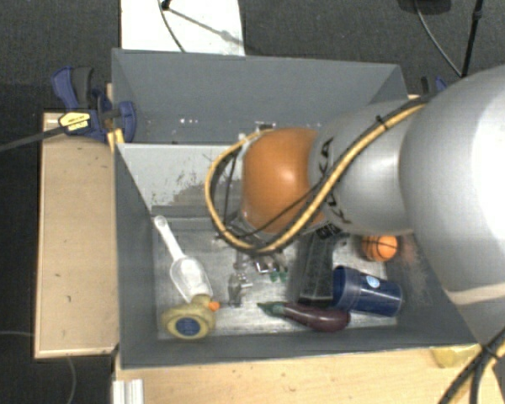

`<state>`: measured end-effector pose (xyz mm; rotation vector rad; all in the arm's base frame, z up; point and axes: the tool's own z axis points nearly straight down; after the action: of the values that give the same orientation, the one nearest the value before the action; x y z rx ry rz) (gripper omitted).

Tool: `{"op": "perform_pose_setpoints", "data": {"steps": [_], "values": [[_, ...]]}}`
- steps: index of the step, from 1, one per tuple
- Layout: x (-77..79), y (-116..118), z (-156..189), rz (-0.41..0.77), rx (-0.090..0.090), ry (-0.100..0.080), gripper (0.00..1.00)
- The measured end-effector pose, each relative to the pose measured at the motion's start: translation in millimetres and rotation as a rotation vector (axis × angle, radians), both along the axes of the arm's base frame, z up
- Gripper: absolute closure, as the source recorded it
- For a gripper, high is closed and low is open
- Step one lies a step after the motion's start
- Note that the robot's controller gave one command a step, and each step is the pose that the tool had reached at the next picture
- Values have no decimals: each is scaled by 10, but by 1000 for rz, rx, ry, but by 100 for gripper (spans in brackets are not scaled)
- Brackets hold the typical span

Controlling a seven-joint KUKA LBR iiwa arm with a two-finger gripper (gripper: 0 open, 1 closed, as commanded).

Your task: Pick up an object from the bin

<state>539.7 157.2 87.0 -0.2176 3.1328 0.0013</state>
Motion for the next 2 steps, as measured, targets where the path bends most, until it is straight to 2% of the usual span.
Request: {"op": "perform_pose_setpoints", "data": {"steps": [1,2], "values": [[244,-317,101,53,2,2,0],[258,-610,9,33,-1,-7,0]]}}
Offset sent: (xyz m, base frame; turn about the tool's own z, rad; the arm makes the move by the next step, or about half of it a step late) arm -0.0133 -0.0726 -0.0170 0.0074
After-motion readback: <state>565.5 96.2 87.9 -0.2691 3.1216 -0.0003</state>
